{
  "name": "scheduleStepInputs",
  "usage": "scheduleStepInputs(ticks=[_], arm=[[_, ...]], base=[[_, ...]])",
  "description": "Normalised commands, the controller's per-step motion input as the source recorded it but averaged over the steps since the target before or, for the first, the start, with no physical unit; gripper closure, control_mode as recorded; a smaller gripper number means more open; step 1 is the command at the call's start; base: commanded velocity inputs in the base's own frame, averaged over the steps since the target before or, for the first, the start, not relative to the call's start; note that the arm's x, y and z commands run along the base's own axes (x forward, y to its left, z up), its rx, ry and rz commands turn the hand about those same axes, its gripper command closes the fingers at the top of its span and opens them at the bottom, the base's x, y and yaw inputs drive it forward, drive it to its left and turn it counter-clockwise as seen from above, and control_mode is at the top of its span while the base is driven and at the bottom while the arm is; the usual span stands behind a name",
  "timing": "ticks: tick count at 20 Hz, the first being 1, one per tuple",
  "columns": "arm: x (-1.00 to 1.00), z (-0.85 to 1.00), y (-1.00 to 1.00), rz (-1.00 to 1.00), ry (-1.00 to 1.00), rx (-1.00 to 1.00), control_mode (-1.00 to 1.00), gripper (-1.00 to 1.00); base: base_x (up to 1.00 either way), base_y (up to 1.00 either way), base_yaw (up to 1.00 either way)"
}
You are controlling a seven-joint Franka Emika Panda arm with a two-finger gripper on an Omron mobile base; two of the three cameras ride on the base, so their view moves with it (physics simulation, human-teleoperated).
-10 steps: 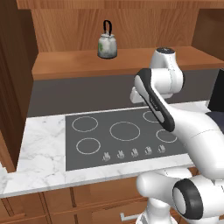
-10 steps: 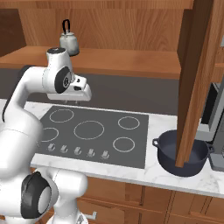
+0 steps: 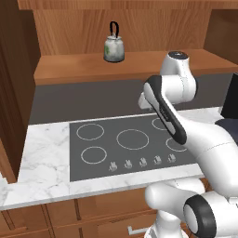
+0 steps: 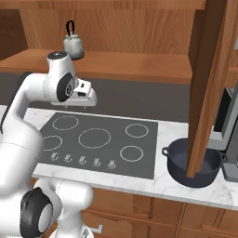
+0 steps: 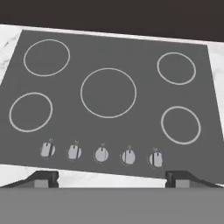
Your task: Pick the kettle from the cabinet and place it on a stove burner. Then pick the pot from the counter and place it on another stove burner. Finally, turn both burners on.
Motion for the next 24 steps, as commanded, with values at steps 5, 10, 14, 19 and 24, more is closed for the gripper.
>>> scheduleStepInputs(ticks=[5,10,14,19,24], arm=[[-0.04,0.01,0.0,0.0,-0.16,0.0,-1.0,-1.0],[0.0,0.12,0.0,0.0,-0.14,0.0,-1.0,-1.0],[0.0,0.17,0.0,0.0,-0.12,0.0,-1.0,-1.0],[0.0,0.19,0.0,0.0,-0.12,0.0,-1.0,-1.0],[0.0,0.26,0.01,0.0,-0.13,0.0,-1.0,-1.0]], base=[[0.0,0.0,0.0],[0.0,0.0,0.0],[0.0,0.0,0.0],[0.0,0.0,0.0],[0.0,0.0,0.0]])
